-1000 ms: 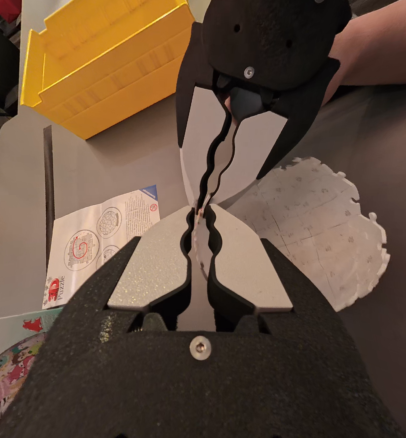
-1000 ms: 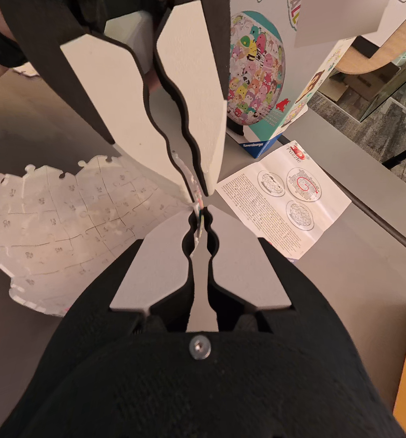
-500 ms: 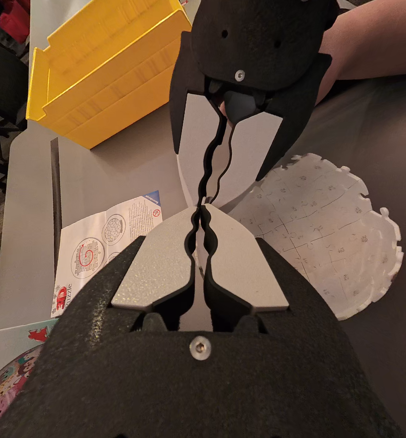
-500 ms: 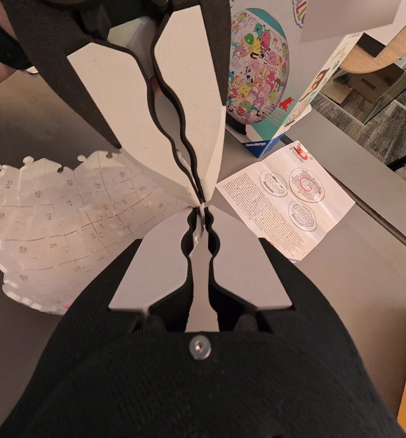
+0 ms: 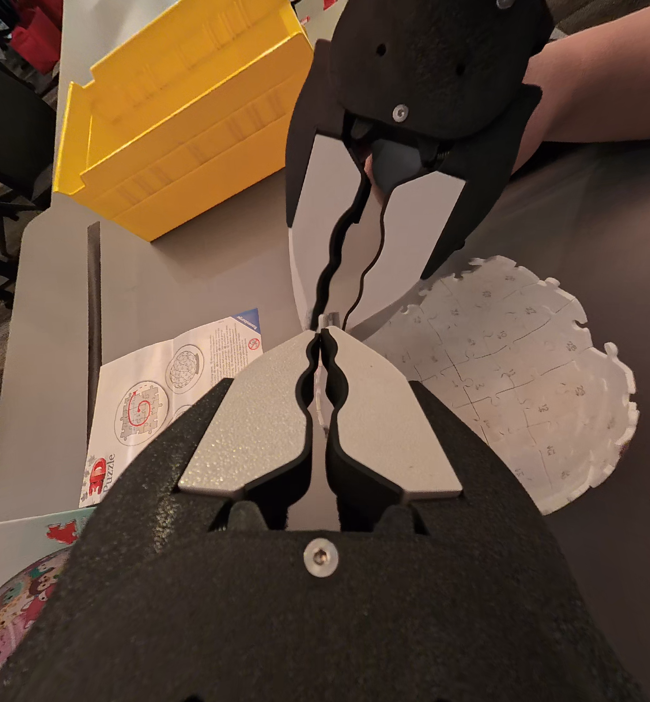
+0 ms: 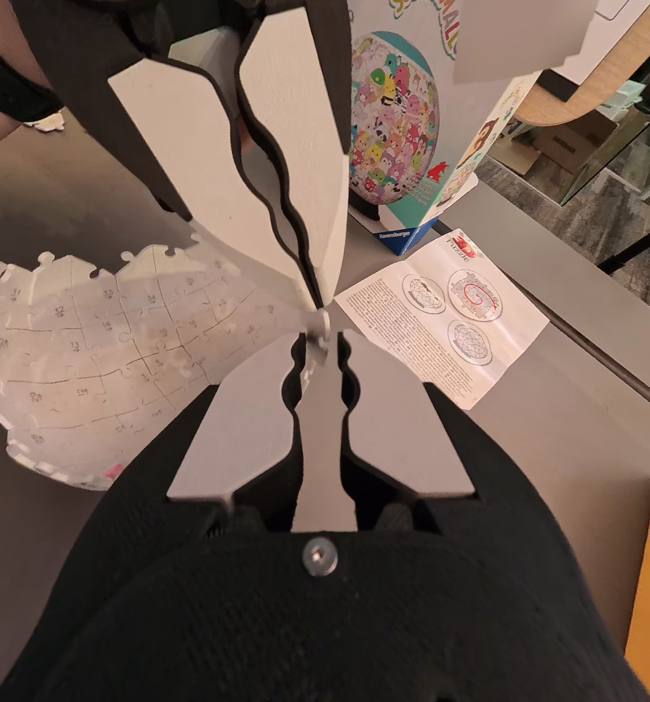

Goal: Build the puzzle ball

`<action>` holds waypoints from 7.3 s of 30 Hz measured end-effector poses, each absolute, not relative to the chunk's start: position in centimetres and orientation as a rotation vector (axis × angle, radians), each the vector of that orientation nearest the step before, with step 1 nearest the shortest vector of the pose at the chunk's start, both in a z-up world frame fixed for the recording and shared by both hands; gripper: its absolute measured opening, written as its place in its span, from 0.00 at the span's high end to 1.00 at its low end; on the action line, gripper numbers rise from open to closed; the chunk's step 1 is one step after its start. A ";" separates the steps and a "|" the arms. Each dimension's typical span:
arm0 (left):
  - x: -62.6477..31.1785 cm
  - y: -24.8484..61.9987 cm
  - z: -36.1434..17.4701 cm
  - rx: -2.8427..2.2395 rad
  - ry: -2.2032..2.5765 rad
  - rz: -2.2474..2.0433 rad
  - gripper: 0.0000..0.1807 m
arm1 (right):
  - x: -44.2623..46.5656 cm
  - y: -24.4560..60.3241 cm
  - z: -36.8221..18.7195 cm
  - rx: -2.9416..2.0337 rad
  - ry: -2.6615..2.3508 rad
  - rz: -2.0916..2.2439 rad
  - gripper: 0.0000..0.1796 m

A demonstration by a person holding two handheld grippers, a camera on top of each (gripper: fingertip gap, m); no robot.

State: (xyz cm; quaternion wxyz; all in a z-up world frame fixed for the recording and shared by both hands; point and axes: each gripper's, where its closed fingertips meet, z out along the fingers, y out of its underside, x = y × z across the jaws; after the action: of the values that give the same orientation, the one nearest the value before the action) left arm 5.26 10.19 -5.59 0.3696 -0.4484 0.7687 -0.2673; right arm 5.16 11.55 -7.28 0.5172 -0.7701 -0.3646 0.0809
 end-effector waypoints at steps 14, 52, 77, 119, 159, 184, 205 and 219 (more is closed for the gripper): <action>5.4 9.1 -3.2 -1.091 1.908 -0.810 1.00 | 5.1 9.9 -4.3 -1.740 -0.789 0.461 0.98; 5.2 10.5 -5.7 -1.147 1.970 -0.664 0.99 | 5.0 11.4 -6.7 -1.926 -0.987 0.134 0.92; 4.9 10.6 -5.9 -1.137 1.976 -0.677 0.99 | 4.7 11.8 -7.5 -1.946 -0.994 0.176 0.96; 4.9 11.6 -6.4 -1.190 1.987 -0.536 0.95 | 5.0 12.1 -7.4 -1.971 -0.893 0.227 0.98; 3.7 12.6 -3.4 -1.305 2.088 -0.444 0.77 | 5.0 12.3 -7.5 -1.958 -0.920 0.203 0.98; 4.6 12.2 -8.1 -1.215 2.425 -0.247 0.97 | 4.9 12.4 -7.6 -1.966 -0.915 0.197 0.98; 4.6 12.4 -8.5 -1.196 2.429 -0.280 0.99 | 6.0 11.6 -6.6 -1.937 -0.849 0.334 0.91; 4.6 12.5 -8.5 -1.209 2.433 -0.283 0.99 | 5.1 12.1 -8.2 -1.964 -0.979 0.289 0.92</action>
State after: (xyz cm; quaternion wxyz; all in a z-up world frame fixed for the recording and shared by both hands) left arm 4.60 12.48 -8.52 0.2038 -0.4332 0.8721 -0.1013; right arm 5.08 12.14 -8.23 0.4477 -0.7934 -0.3956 0.1166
